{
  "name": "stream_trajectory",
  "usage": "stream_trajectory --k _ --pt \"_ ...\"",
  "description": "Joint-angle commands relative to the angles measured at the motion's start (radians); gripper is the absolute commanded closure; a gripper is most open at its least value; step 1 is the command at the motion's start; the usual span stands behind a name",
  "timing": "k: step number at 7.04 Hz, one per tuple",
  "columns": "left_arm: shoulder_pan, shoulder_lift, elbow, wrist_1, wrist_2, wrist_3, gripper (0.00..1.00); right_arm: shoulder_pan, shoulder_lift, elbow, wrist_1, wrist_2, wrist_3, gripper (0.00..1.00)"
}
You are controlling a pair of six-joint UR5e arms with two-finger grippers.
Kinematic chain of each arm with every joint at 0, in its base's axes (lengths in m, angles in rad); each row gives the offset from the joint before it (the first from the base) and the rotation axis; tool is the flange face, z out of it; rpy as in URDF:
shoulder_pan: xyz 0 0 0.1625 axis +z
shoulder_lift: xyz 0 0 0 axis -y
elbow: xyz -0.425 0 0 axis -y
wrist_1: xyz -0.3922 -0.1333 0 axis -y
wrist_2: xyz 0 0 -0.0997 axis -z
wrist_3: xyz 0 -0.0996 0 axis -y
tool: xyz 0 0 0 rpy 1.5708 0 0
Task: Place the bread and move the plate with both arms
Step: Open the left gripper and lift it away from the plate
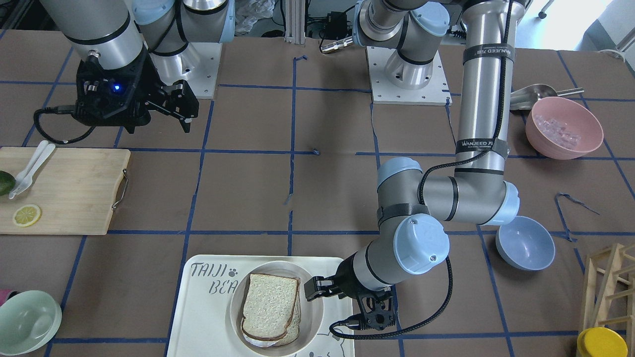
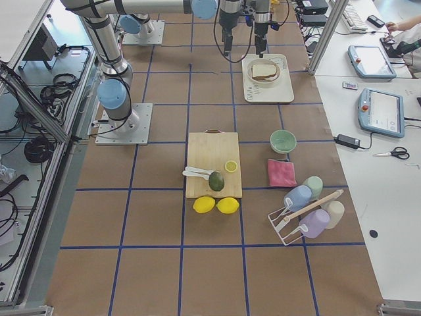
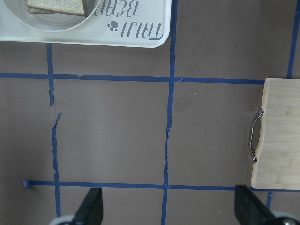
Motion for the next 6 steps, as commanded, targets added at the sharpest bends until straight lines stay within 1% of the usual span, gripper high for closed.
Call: stream_trajectory --k 1,2,3,4,5,6 --pt "-0.001 0.123 -0.022 -0.152 0.006 0.0 0.0 0.0 -0.001 0.0 -0.002 0.0 0.001 0.0" --pt "-0.003 0.218 -0.036 -0.265 0.053 0.017 0.0 0.0 -0.001 0.0 -0.002 0.0 0.001 0.0" --pt "-0.003 0.317 -0.033 -0.412 0.104 0.061 0.0 0.0 -0.001 -0.002 0.0 0.0 0.001 0.0" --pt "-0.003 0.408 -0.031 -0.543 0.182 0.084 0.0 0.0 -0.001 0.0 0.0 0.0 0.001 0.0" --pt "-0.003 0.488 -0.034 -0.629 0.231 0.103 0.0 0.0 -0.001 0.0 0.001 0.0 -0.001 0.0" --pt "-0.003 0.545 -0.034 -0.629 0.271 0.103 0.0 0.0 -0.001 0.0 0.0 0.002 -0.001 0.0"
